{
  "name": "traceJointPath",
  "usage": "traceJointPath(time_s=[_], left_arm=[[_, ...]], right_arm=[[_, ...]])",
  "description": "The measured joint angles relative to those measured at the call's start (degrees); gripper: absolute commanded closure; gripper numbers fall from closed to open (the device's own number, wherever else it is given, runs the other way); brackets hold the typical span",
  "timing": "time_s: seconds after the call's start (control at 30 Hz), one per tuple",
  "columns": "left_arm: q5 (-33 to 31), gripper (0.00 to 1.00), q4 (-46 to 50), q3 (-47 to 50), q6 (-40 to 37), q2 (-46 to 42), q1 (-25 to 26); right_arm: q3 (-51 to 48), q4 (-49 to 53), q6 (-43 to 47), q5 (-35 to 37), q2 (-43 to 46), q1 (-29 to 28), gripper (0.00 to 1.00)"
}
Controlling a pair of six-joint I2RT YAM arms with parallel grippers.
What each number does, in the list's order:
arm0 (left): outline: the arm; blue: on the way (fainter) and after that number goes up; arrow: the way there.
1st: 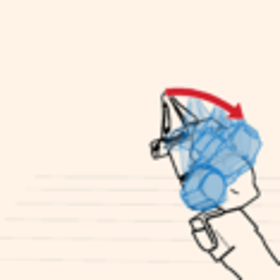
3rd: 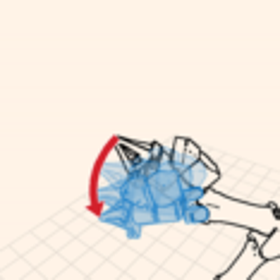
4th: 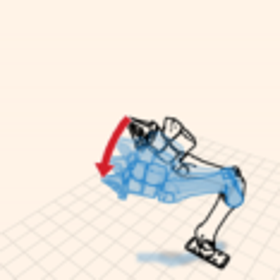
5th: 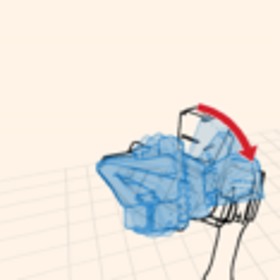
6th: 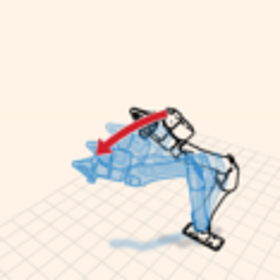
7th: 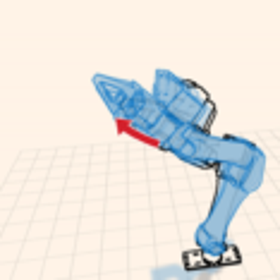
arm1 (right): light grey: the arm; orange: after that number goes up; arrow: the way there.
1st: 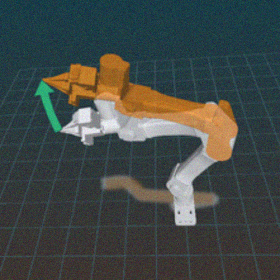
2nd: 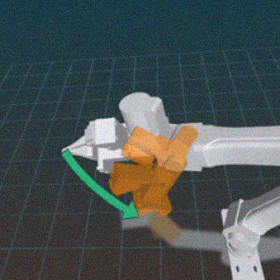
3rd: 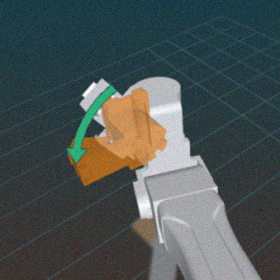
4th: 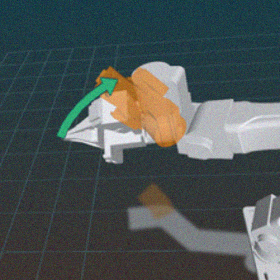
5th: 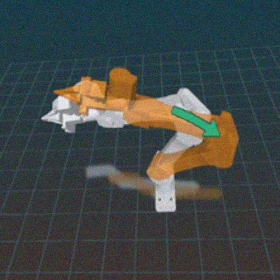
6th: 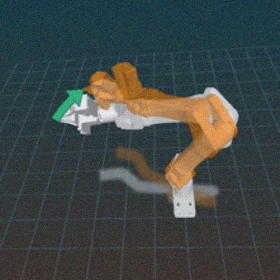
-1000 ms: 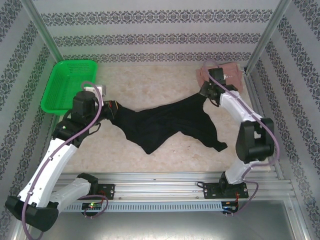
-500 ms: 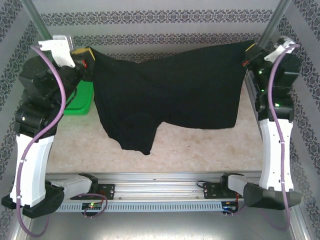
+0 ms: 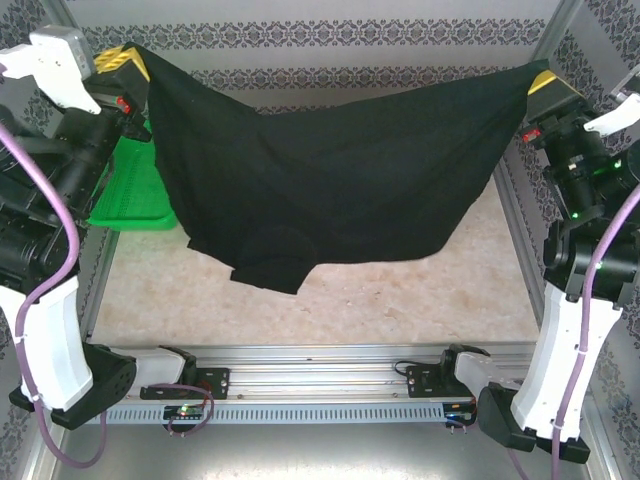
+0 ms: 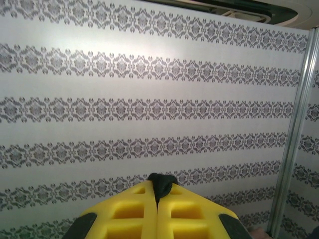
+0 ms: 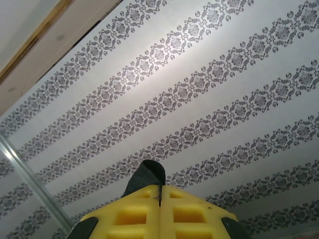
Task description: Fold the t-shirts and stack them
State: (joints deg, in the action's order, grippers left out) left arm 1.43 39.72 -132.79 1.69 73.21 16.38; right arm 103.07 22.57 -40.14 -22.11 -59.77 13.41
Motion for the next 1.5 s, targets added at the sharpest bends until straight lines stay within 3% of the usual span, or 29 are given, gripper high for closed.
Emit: traceJointPath(time_s=[0.23,0.47,0.67,0.83,1.23,1.5], left_arm=[[-1.3,1.00,0.2,-0.5,-3.8,-1.3,0.0],[-4.1,1.00,0.1,2.1,-8.4,0.3,0.0],[-4.0,1.00,0.2,-0.3,-9.7,5.2,0.0],[-2.7,1.00,-0.3,-3.3,-10.1,4.2,0.0],[2.1,1.00,-5.7,-8.9,-9.8,-3.8,0.0],[2.6,1.00,-5.9,-8.8,-10.1,-3.8,0.0]], right_arm=[[2.9,2.8,-2.2,-0.3,0.7,0.0,1.00],[-2.7,3.9,-4.5,0.8,2.4,0.0,1.00],[-4.6,3.8,-5.5,0.3,1.7,0.0,1.00],[-4.2,1.7,-7.6,-2.1,2.1,0.0,1.00],[7.9,0.9,-10.8,-6.9,2.5,0.0,1.00],[10.6,1.6,-12.3,-7.3,3.9,0.0,1.00]])
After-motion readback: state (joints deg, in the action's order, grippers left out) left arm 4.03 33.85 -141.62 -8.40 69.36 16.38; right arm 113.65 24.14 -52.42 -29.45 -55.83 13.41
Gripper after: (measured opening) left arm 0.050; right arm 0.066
